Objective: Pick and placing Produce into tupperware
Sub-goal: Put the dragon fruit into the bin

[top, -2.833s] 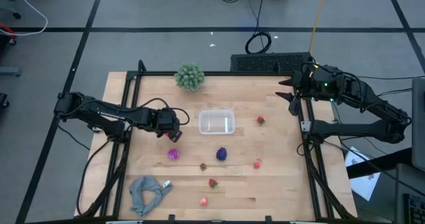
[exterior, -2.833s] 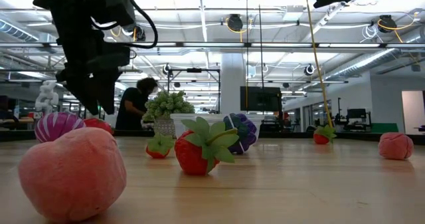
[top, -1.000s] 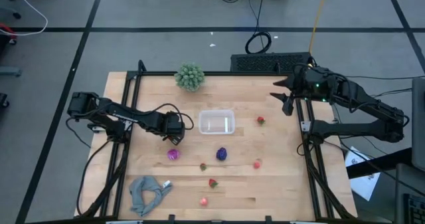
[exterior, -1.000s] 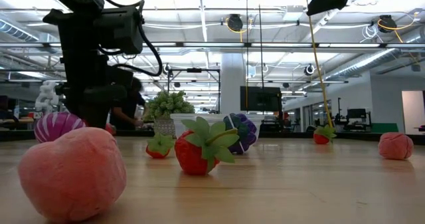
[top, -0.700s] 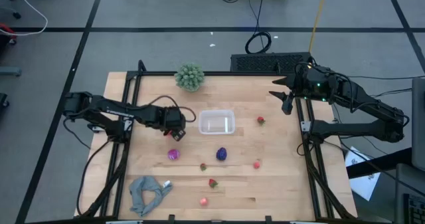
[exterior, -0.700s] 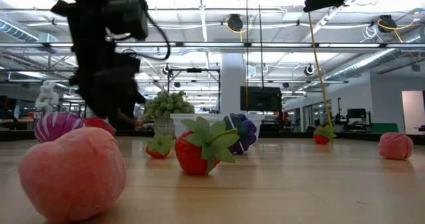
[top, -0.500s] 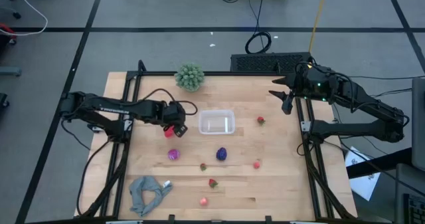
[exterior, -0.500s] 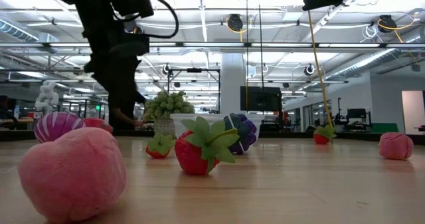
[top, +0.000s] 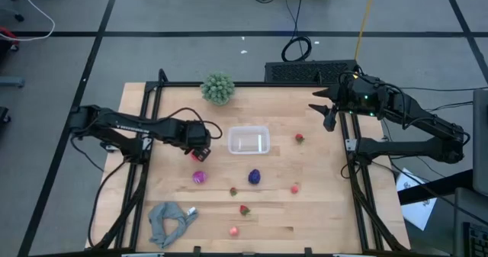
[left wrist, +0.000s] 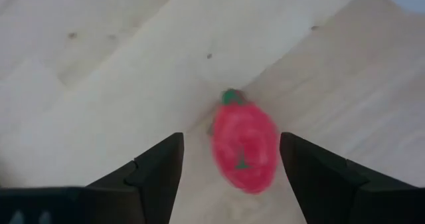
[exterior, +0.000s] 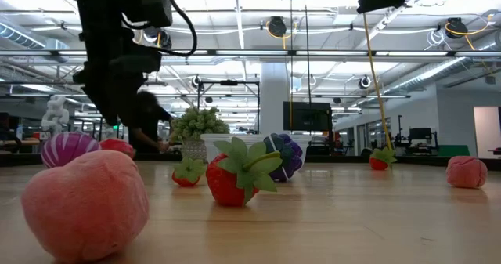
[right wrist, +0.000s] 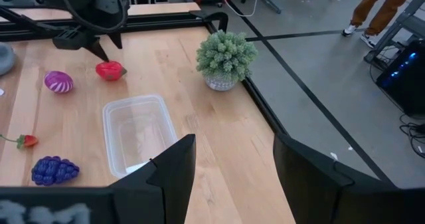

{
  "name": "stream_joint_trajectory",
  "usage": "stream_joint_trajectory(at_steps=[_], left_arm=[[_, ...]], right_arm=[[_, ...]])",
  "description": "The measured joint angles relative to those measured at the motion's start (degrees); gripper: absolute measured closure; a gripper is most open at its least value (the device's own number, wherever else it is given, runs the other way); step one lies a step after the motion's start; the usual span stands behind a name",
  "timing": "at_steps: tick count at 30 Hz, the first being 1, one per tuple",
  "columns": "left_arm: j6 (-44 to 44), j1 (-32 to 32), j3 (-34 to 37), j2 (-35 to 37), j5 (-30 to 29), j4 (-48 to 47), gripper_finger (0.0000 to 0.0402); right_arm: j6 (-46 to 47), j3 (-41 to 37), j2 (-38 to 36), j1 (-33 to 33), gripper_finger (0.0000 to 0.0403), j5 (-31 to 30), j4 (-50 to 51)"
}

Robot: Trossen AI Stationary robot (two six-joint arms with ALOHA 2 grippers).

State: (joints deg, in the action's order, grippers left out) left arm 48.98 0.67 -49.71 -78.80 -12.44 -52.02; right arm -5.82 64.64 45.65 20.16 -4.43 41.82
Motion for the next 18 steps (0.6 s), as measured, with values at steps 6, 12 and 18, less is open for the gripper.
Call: stream_joint_trajectory(at_steps=[6, 12, 18], left_arm=[[3.56, -0.94, 0.02, -3.59, 1.12, 1.68, 0.0147], [3.2, -1.03, 0.02, -9.22, 2.0, 2.67, 0.0147], [3.29, -0.86, 0.07, -13.98, 2.27, 3.4, 0.0147]], right_arm=[[0.37, 0.0, 0.0, 0.0, 0.0209, -0.02, 0.01], [0.61, 0.0, 0.01, 0.0, 0.0209, 0.01, 0.06], [0.56, 0.0, 0.01, 0.0, 0.0209, 0.01, 0.23]])
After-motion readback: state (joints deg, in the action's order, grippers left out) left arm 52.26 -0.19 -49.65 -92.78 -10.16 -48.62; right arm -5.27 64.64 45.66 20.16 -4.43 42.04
